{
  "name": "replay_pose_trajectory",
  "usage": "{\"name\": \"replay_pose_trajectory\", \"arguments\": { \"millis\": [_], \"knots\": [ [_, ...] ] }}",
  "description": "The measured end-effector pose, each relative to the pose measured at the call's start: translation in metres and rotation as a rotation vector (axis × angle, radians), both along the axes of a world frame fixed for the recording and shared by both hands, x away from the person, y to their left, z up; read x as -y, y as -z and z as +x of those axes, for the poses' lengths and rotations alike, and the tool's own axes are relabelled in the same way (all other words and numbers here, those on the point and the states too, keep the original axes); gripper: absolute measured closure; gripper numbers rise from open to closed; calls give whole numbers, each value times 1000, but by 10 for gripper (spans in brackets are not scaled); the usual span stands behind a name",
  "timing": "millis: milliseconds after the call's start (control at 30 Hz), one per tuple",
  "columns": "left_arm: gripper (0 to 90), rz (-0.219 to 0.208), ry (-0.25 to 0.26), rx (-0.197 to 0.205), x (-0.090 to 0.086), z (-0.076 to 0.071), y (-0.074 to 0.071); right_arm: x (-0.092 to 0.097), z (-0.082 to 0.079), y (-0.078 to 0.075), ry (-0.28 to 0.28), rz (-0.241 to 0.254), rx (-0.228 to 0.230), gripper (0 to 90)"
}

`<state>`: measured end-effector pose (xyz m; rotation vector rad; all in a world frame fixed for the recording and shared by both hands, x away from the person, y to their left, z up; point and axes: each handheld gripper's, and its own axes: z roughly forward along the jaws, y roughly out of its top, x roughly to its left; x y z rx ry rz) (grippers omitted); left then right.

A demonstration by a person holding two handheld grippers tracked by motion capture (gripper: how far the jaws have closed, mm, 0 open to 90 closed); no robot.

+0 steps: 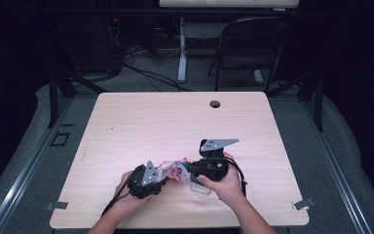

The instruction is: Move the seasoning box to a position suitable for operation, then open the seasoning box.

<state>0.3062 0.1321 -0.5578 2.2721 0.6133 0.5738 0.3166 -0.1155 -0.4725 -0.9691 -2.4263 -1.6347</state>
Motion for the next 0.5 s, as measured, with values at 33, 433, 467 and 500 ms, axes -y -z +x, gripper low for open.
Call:
{"name": "replay_pose_trajectory", "arguments": {
  "millis": [33,433,467,500],
  "knots": [
    [519,-1,-2,3,1,0,-1,1,0,-1,-1,-7,2,899],
    [523,34,-27,75,4,-3,-7,7,-1,-3,9,14,11,899],
    [524,35,-29,76,4,-3,-7,7,-1,-3,11,17,11,899],
    [525,38,-31,79,4,-3,-7,7,-1,-3,11,16,11,899]
  ]
}}
